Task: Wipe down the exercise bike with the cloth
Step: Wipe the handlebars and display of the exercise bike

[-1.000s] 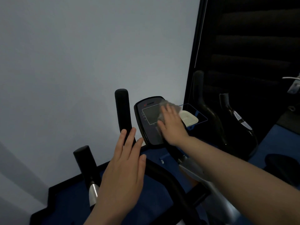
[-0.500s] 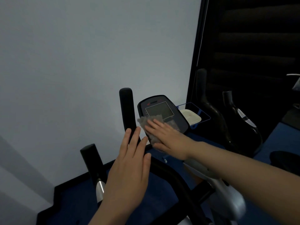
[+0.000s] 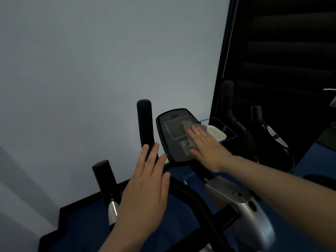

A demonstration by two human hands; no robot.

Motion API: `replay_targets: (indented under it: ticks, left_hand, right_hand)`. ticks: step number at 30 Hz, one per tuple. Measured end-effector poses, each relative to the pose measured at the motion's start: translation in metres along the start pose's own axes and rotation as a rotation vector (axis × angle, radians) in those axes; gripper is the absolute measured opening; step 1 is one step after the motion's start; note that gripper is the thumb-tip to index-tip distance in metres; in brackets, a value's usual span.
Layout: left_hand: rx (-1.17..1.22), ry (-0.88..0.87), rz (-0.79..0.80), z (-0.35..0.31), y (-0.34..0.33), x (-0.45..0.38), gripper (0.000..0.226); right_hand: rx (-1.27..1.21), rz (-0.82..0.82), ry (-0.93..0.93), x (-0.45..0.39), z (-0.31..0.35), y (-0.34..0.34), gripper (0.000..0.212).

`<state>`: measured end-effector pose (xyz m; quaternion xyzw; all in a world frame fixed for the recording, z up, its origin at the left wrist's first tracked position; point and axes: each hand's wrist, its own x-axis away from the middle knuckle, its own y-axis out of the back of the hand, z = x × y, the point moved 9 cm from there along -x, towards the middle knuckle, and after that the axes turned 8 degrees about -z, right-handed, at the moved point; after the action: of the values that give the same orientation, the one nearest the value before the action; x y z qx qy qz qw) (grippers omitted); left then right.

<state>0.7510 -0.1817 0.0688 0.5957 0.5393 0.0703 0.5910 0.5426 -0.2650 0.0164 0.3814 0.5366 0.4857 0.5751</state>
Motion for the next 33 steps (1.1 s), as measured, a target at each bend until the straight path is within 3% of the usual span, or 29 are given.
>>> replay_targets:
  ticks: [3, 6, 9, 13, 14, 16, 18, 20, 24, 27, 29, 33]
  left_hand:
    - [-0.008, 0.004, -0.010, 0.000, 0.000, 0.000, 0.060]
    - [-0.004, 0.004, -0.010, 0.001, -0.001, 0.000, 0.060]
    - [-0.005, 0.006, -0.009, 0.001, -0.002, 0.000, 0.061]
    - [0.000, 0.002, -0.008, 0.001, 0.000, 0.000, 0.060]
    - [0.001, 0.002, -0.006, 0.001, -0.001, 0.000, 0.061]
    - [0.007, -0.006, -0.003, -0.001, -0.001, 0.000, 0.062]
    - [0.007, -0.014, -0.005, -0.002, -0.001, -0.001, 0.063]
    - [0.000, -0.011, -0.006, -0.001, -0.001, -0.002, 0.063]
    - [-0.006, -0.004, -0.006, -0.001, -0.001, -0.002, 0.062]
    - [-0.018, -0.004, -0.002, 0.000, 0.000, -0.001, 0.062]
    - [-0.013, -0.001, -0.002, -0.001, 0.000, -0.001, 0.063]
    - [0.002, -0.001, -0.013, -0.002, 0.001, -0.001, 0.060]
  right_hand:
    - [-0.055, -0.078, -0.277, -0.006, -0.010, 0.009, 0.068]
    - [-0.054, -0.060, -0.157, 0.008, 0.019, -0.008, 0.071]
    - [-0.032, 0.088, -0.018, 0.024, 0.003, -0.006, 0.073]
    - [-0.096, 0.018, -0.315, 0.008, -0.017, 0.013, 0.071]
    - [-0.052, -0.026, -0.297, 0.004, -0.002, 0.013, 0.072]
    - [0.000, -0.065, -0.080, 0.006, 0.041, 0.000, 0.073]
    - [-0.068, 0.030, 0.098, 0.010, 0.059, -0.011, 0.073]
    - [-0.149, 0.093, 0.156, -0.003, 0.050, -0.006, 0.071]
    - [-0.191, -0.066, -0.138, -0.047, 0.019, 0.012, 0.067]
    - [-0.199, -0.132, -0.316, -0.067, 0.035, 0.008, 0.065]
    - [-0.241, -0.130, -0.212, -0.077, 0.059, 0.011, 0.063]
    - [-0.230, -0.051, 0.247, -0.039, 0.081, 0.009, 0.064]
